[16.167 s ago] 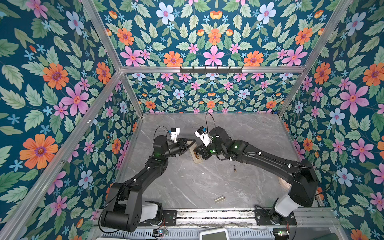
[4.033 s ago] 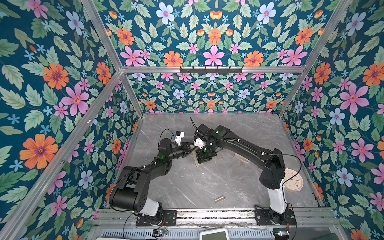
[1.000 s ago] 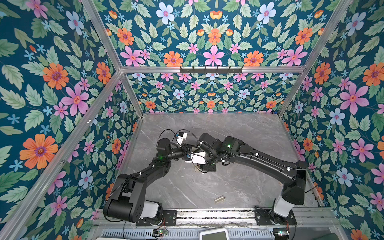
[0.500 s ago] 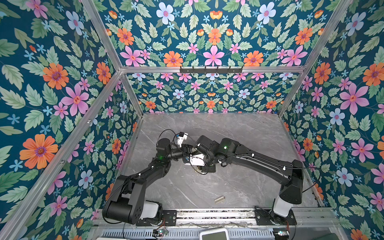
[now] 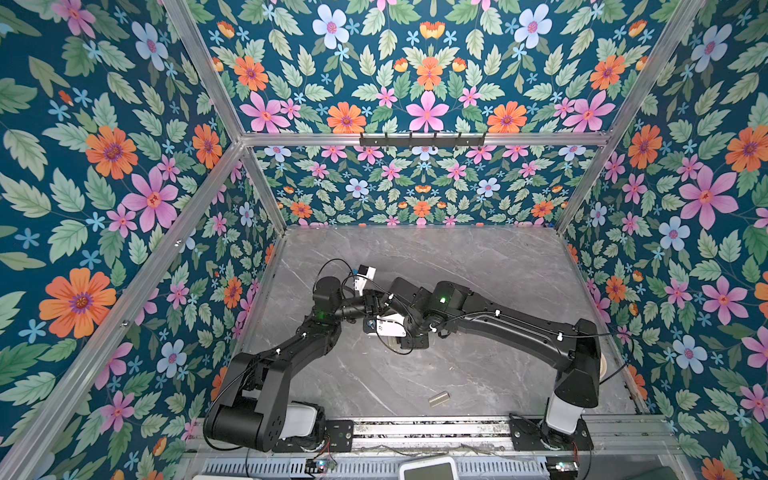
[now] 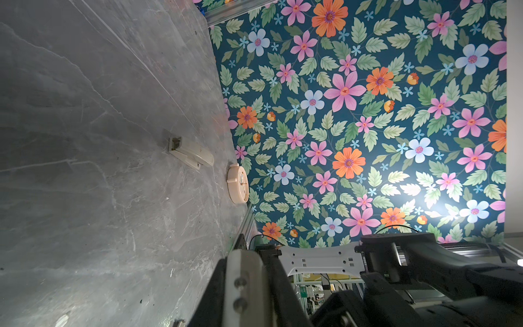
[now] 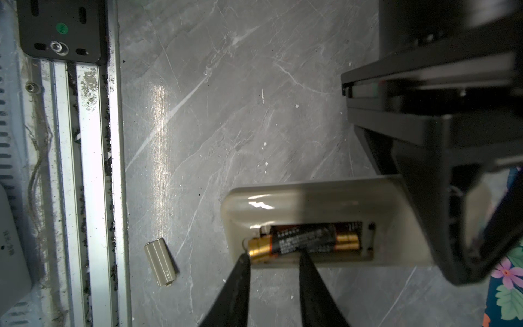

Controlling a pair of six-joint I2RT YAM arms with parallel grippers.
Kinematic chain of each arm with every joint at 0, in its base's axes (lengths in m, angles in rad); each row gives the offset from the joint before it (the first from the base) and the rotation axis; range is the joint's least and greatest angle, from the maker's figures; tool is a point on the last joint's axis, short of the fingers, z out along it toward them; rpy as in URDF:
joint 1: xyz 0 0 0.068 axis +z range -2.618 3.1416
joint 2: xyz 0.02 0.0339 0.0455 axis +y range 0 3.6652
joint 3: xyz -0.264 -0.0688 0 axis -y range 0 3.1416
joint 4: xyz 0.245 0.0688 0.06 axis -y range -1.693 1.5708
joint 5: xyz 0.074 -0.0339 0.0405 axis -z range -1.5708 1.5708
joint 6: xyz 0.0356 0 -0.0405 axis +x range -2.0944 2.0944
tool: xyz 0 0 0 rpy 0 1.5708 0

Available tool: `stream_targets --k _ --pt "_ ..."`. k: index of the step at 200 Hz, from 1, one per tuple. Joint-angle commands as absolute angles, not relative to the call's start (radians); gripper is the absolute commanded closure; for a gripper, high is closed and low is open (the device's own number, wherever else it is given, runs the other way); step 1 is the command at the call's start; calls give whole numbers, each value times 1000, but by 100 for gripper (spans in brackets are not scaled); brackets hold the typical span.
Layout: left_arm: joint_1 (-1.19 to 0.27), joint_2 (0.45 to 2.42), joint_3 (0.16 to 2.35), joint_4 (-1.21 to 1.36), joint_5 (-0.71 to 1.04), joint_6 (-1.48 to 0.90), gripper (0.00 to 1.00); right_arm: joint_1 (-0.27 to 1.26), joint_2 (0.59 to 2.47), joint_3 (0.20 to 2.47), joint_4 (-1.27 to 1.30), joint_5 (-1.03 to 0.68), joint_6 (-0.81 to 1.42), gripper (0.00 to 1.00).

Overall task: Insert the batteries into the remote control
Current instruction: 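Press both batteries down into the compartment with the right gripper tips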

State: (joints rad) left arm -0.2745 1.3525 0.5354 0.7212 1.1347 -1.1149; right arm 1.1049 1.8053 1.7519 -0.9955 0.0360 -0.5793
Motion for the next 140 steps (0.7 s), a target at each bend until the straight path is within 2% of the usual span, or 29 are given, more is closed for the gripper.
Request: stream_targets --k 1,25,65,140 --pt "-273 1346 540 734 1150 -1103 100 1105 1809 1761 -974 59 -588 70" --pt "-274 1346 539 733 1153 -1103 100 1107 1807 1761 -972 75 -588 70" --pt "-273 1351 548 729 1160 -1100 100 1111 1776 1732 -968 106 -599 62" --pt "-273 1360 552 720 1164 -1094 100 1135 1780 1765 -971 91 -604 61"
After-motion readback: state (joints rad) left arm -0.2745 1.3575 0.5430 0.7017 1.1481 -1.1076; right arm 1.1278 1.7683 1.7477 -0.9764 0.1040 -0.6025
